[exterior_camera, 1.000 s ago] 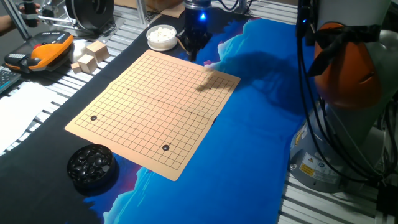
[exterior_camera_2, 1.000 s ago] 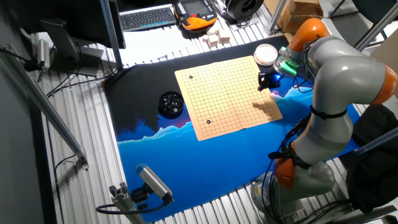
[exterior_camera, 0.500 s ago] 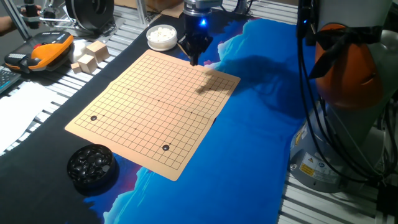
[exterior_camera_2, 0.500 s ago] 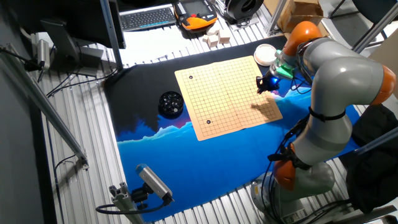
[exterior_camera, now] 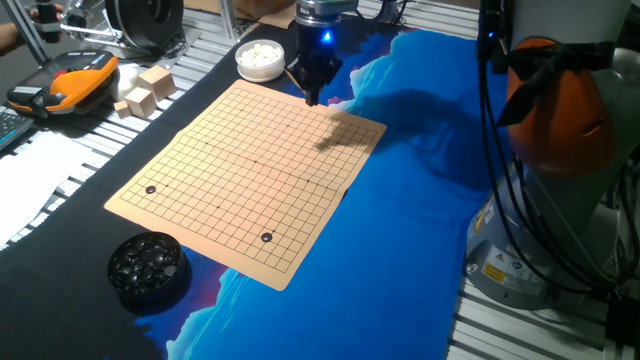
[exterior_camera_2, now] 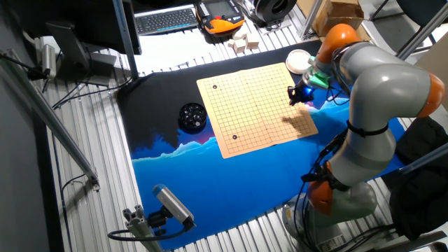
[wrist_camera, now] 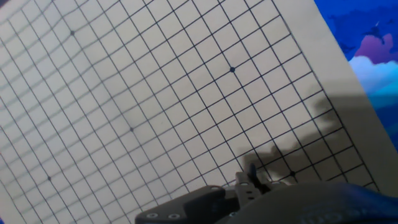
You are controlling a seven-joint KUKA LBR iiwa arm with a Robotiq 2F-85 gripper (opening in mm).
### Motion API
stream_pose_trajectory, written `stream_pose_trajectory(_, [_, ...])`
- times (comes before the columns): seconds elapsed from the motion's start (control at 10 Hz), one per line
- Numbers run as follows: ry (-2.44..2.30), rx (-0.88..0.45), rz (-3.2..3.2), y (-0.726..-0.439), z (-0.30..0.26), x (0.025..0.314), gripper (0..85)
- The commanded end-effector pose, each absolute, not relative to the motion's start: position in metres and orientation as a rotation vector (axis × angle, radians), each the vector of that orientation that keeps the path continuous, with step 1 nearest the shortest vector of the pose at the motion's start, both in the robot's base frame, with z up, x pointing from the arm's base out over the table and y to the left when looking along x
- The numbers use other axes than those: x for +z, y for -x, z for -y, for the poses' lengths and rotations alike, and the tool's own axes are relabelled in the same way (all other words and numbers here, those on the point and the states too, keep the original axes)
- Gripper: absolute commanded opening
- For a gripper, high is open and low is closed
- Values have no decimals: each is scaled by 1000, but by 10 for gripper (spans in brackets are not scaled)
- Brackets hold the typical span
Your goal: Play the first move as black on the 3-4 point in the upper right corner of the Go board
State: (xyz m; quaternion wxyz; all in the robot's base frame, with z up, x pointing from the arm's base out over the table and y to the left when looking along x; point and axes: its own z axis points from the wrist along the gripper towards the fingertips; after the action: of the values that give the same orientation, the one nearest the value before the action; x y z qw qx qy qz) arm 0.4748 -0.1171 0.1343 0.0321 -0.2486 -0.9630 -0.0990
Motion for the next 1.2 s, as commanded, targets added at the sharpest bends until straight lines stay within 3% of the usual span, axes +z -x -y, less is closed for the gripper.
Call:
stream_pose_trajectory(0.0, [718, -299, 2957, -475, 117, 134, 0])
stream_pose_trajectory(1.1, [617, -310, 2914, -475, 117, 134, 0])
